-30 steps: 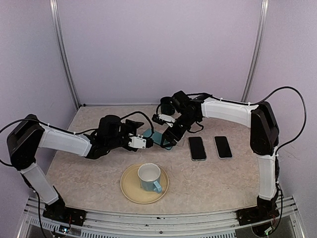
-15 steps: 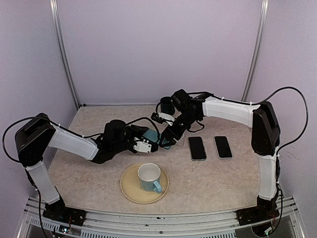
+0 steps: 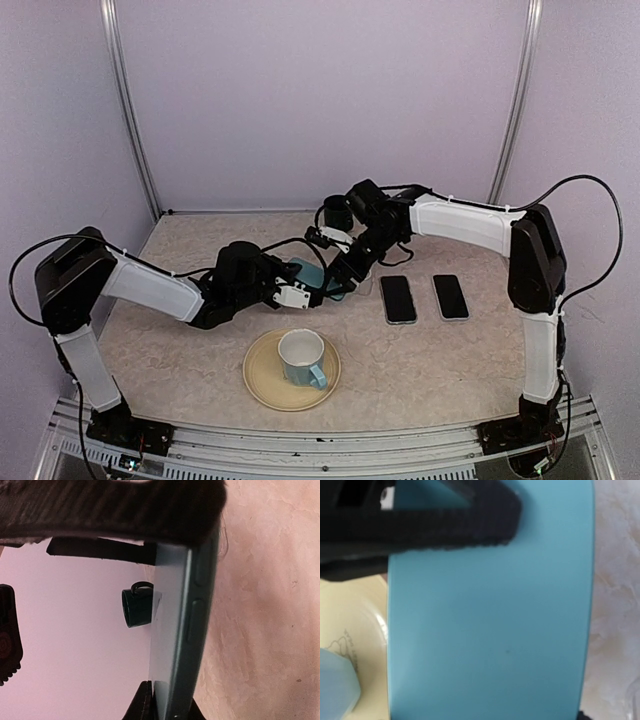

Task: Put the phone into the phone case
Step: Pass from the right arm to the left

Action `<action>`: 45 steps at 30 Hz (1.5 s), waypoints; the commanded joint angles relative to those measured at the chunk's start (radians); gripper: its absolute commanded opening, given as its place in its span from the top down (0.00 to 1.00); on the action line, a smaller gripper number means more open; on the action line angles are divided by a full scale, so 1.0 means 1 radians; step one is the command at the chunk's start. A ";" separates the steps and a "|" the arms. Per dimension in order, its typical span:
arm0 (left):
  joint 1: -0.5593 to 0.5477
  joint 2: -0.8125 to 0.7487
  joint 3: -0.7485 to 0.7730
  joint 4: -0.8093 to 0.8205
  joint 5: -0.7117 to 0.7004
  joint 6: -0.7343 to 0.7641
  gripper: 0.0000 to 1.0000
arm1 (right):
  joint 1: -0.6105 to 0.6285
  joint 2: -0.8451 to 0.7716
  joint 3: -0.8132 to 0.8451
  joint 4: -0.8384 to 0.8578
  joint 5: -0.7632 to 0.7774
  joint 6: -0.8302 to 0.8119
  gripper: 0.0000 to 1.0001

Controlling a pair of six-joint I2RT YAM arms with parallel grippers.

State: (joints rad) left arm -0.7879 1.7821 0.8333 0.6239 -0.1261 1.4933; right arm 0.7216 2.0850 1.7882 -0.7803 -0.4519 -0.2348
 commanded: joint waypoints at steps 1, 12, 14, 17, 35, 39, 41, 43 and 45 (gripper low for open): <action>-0.013 0.016 0.034 -0.010 -0.008 -0.005 0.90 | -0.004 -0.041 0.008 0.012 -0.027 -0.014 0.35; -0.022 0.015 0.035 -0.049 -0.006 -0.013 1.00 | -0.006 -0.035 0.025 0.013 -0.012 -0.015 0.34; -0.022 0.013 0.036 -0.051 -0.004 -0.021 1.00 | -0.008 -0.038 0.037 0.013 -0.005 -0.014 0.31; -0.016 0.008 0.050 -0.067 -0.002 -0.059 1.00 | -0.013 -0.051 0.048 0.020 0.004 -0.012 0.23; 0.070 -0.056 0.221 -0.372 0.085 -0.506 1.00 | -0.101 -0.350 -0.239 0.329 0.035 0.017 0.00; 0.077 -0.062 0.300 -0.478 0.098 -0.621 1.00 | -0.108 -0.418 -0.316 0.406 0.043 0.002 0.00; 0.081 -0.058 0.351 -0.543 0.110 -0.678 1.00 | -0.108 -0.438 -0.338 0.422 0.046 -0.009 0.00; 0.088 -0.058 0.405 -0.634 0.182 -0.721 1.00 | -0.108 -0.461 -0.362 0.441 0.039 -0.023 0.00; 0.096 -0.063 0.454 -0.726 0.295 -0.772 1.00 | -0.108 -0.479 -0.385 0.454 0.018 -0.047 0.00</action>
State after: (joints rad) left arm -0.7048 1.7702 1.1870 0.0536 -0.0124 0.8745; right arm 0.6163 1.6634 1.4403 -0.4015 -0.4145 -0.2440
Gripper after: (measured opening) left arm 0.075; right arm 0.996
